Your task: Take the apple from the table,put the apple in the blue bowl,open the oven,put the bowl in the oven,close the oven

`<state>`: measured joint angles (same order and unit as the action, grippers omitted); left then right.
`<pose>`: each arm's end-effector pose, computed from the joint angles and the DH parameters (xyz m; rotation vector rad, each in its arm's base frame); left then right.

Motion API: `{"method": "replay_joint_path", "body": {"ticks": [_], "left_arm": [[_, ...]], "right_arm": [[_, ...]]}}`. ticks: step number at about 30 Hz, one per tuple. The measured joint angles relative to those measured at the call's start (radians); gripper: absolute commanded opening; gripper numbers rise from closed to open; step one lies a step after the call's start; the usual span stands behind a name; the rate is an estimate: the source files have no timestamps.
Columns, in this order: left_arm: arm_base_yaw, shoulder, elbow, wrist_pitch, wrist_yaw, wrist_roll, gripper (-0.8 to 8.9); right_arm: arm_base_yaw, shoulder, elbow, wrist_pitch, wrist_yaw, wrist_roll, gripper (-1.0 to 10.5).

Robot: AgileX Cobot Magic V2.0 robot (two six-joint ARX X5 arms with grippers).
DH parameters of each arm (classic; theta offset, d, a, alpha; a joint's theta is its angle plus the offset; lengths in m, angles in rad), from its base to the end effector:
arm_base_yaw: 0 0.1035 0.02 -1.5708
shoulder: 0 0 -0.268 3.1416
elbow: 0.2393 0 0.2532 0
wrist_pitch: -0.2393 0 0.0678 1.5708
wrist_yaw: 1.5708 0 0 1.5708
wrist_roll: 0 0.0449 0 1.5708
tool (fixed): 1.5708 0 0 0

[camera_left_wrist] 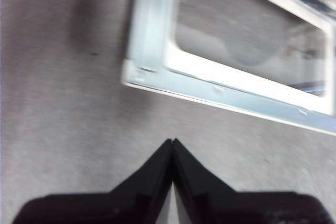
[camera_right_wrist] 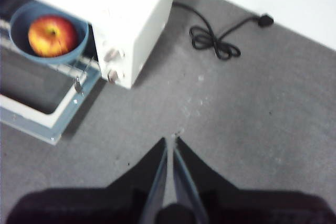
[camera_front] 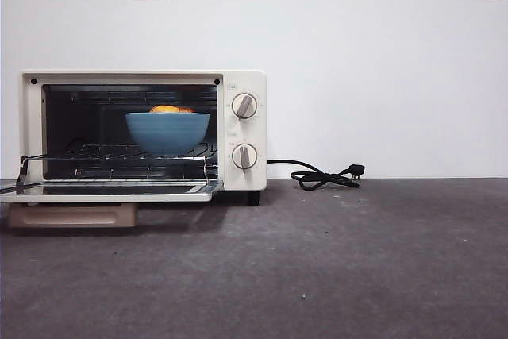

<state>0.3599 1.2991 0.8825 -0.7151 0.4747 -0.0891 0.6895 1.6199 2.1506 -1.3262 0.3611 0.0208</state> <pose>0.2348 0.0664 0.2195 -0.5397 1.0426 -0.0563 0.2352 0.1734 0.4690 -0.3808 0.6939 0.3034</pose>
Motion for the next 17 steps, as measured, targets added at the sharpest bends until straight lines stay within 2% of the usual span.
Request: {"method": "replay_joint_path", "body": {"ticks": [9, 14, 17], "left_arm": [[0.008, 0.163, 0.0, 0.056, 0.016, 0.0, -0.09], [0.008, 0.244, 0.0, 0.084, 0.016, 0.0, -0.09], [0.011, 0.295, 0.0, 0.13, 0.034, -0.006, -0.09]], "right_arm": [[-0.005, -0.345, -0.52, 0.253, -0.011, -0.021, 0.3], [-0.043, -0.491, -0.751, 0.273, -0.032, -0.043, 0.3], [-0.08, -0.6, -0.868, 0.272, -0.076, -0.044, 0.3]]}}
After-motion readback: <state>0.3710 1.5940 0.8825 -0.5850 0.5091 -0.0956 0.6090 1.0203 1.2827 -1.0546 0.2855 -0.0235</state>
